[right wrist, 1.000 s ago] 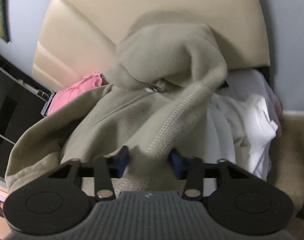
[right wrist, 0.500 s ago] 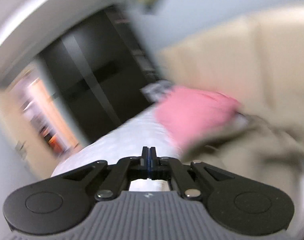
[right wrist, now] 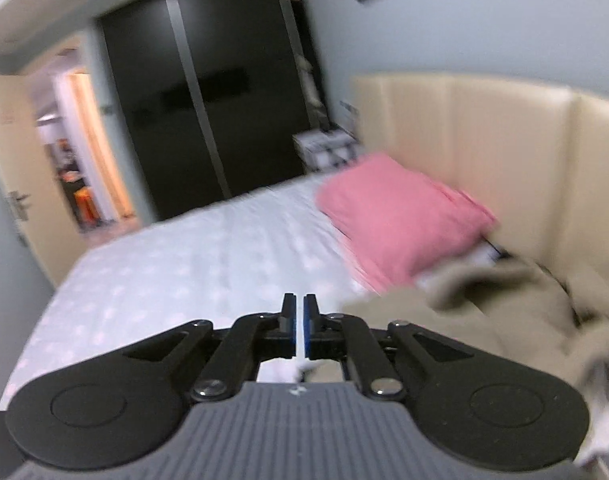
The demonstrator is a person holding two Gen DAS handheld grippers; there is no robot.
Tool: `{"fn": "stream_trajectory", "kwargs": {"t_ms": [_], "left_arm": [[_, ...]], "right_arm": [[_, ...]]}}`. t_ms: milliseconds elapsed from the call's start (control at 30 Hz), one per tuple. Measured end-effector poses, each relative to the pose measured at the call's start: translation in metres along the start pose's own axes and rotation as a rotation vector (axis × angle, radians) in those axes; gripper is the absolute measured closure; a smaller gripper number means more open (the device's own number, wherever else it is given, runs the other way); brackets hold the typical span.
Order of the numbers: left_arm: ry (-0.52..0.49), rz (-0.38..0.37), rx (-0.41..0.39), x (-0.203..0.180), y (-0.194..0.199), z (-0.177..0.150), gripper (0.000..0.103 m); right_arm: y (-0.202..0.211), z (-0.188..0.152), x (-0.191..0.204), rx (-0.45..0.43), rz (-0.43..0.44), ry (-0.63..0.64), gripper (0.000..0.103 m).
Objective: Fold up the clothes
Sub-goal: 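Reach both grippers toward the olive fleece hoodie on the bed, then grasp the hoodie fabric with the left gripper while the right gripper grasps another edge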
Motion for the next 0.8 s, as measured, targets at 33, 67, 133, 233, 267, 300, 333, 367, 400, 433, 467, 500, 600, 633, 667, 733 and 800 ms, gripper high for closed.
{"fn": "stream_trajectory", "kwargs": {"t_ms": [33,67,133,233,267,300,333,367,400,433,467,500,600,633,667,733,800], "left_arm": [[-0.011,-0.007,0.000,-0.006,-0.004,-0.001,0.055],[-0.022,-0.015,0.001,-0.011,-0.008,-0.003,0.048],[-0.043,-0.031,0.003,-0.022,-0.018,-0.006,0.047],[-0.062,-0.058,0.024,-0.039,-0.039,-0.013,0.035],[-0.068,-0.064,0.030,-0.043,-0.047,-0.016,0.030],[-0.075,-0.069,0.038,-0.048,-0.057,-0.019,0.029],[-0.080,-0.073,0.049,-0.052,-0.067,-0.023,0.029],[-0.084,-0.075,0.063,-0.055,-0.076,-0.027,0.029],[-0.088,-0.080,0.081,-0.058,-0.085,-0.032,0.029],[-0.093,-0.086,0.104,-0.061,-0.095,-0.037,0.029],[-0.099,-0.091,0.126,-0.064,-0.105,-0.043,0.029],[-0.106,-0.092,0.149,-0.067,-0.115,-0.049,0.029],[-0.128,-0.086,0.202,-0.072,-0.139,-0.063,0.029],[-0.134,-0.080,0.217,-0.072,-0.147,-0.068,0.029],[-0.138,-0.079,0.230,-0.073,-0.154,-0.072,0.029],[-0.129,-0.097,0.250,-0.073,-0.165,-0.077,0.029],[-0.110,-0.116,0.271,-0.073,-0.173,-0.081,0.029]], "right_arm": [[0.000,-0.004,-0.019,0.012,-0.029,-0.026,0.084],[0.002,-0.008,-0.037,0.017,-0.062,-0.042,0.076],[0.006,-0.016,-0.073,0.027,-0.128,-0.076,0.056],[0.012,-0.025,-0.122,0.036,-0.220,-0.114,0.035],[0.013,-0.028,-0.139,0.036,-0.250,-0.134,0.030],[0.014,-0.030,-0.153,0.037,-0.275,-0.153,0.022],[0.016,-0.035,-0.170,0.040,-0.300,-0.175,0.020],[0.015,-0.039,-0.189,0.048,-0.322,-0.200,0.020],[0.014,-0.045,-0.207,0.059,-0.341,-0.225,0.019],[0.012,-0.050,-0.222,0.070,-0.357,-0.249,0.018],[0.008,-0.055,-0.233,0.080,-0.367,-0.270,0.017],[0.003,-0.060,-0.245,0.092,-0.376,-0.291,0.016],[-0.018,-0.072,-0.277,0.133,-0.392,-0.354,0.016],[-0.024,-0.076,-0.284,0.142,-0.394,-0.374,0.016],[-0.032,-0.080,-0.291,0.151,-0.394,-0.397,0.016],[-0.040,-0.083,-0.297,0.161,-0.389,-0.428,0.016],[-0.051,-0.088,-0.305,0.169,-0.385,-0.440,0.016]]}}
Point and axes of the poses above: each gripper's, at about its wrist camera, not at the fingertips, and y roughly against the way its jaws point, x to its left, z to its top, the point moved 10 cm from there along -y, roughly the way its jaws point, and after that the axes turned 4 degrees about z, right-handed, at the moved point
